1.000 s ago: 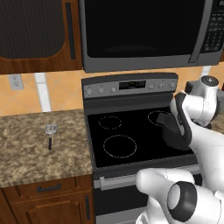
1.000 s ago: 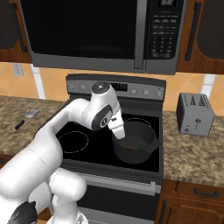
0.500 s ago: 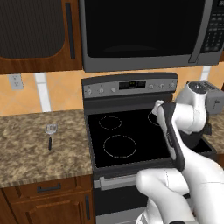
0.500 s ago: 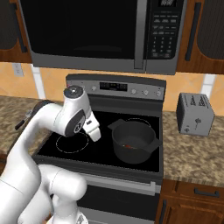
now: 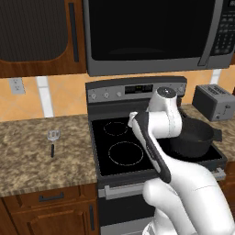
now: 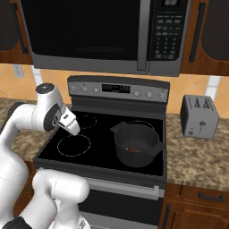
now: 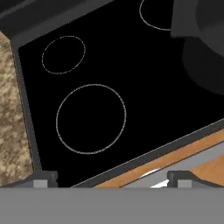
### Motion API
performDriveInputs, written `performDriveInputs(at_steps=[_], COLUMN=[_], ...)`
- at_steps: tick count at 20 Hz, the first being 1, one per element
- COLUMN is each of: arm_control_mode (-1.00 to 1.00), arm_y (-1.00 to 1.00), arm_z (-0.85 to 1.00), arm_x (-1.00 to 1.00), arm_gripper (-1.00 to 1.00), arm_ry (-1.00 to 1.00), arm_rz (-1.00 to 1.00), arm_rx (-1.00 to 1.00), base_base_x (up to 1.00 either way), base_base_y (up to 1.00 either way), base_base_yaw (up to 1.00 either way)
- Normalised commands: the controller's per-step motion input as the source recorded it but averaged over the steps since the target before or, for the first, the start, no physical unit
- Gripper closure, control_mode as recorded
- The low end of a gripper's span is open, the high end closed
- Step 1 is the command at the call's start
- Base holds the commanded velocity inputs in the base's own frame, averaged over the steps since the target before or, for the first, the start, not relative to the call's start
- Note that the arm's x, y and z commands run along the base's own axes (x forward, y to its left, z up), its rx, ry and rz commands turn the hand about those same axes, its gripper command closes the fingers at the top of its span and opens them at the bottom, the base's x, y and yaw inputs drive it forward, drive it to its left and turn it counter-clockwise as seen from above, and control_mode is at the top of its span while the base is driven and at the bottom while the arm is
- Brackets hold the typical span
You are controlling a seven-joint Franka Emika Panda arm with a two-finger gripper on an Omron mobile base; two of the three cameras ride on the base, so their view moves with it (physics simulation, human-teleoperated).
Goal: Put the cucumber and bell pepper in the pot. Retrieve the spatula and lightly stir the vegetables in the pot.
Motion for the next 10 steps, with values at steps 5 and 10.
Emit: performDriveInputs(at_steps=[5, 10], arm_control_mode=[-1.0, -1.0], arm_y=[1.0, 1.0], arm_z=[-0.2, -0.27], arm_x=[0.58, 0.62], arm_gripper=[-1.0, -1.0], arm_ry=[0.0, 0.04], arm_rz=[0.14, 0.15], arm_rx=[-0.19, -0.04], base_base_x=[0.0, 0.0], base_base_y=[0.0, 0.0], base_base_yaw=[0.0, 0.0])
